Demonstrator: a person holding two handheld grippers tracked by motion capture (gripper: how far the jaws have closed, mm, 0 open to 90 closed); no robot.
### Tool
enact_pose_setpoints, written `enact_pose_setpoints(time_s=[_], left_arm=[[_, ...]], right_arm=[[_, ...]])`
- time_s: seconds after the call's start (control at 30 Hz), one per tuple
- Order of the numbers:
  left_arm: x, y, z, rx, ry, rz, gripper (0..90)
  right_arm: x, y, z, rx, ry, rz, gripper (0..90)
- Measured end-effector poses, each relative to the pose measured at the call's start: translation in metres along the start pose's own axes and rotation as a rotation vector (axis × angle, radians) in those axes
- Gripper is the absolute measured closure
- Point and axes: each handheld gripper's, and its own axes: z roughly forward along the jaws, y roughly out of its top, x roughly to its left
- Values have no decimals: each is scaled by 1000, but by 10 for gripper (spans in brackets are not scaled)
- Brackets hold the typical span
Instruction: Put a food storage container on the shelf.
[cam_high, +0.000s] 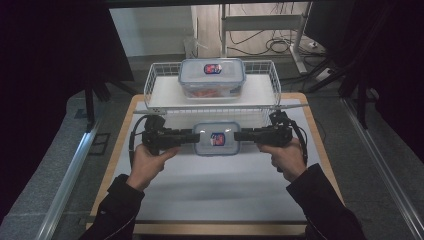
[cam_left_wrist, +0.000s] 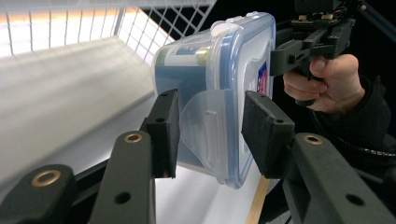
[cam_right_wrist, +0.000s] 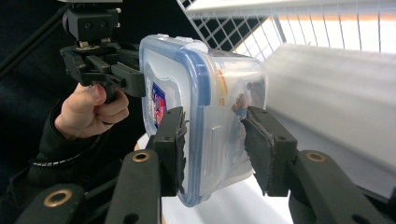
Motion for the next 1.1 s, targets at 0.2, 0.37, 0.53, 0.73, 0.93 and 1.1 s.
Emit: enact_pose_setpoints(time_s=[0.2, 0.37, 0.53, 0.73, 0.93, 1.1], left_arm=[[2, 27, -8, -14, -5, 9, 576], [6, 49, -11, -28, -4, 12, 576], [12, 70, -15, -33, -1, 6, 576], [15, 95, -22, -40, 3, -1, 576], [18, 119, -26, -67, 14, 2, 575], [21, 138, -28, -93, 23, -2, 576]], right_arm=[[6, 27, -3, -31, -6, -20, 585], [7, 50, -4, -51, -14, -22, 585], [5, 70, -3, -73, -21, -17, 584], [6, 93, -2, -103, -18, -15, 584], [5, 116, -3, -127, -15, -10, 583], [0, 131, -4, -151, -3, 8, 583]])
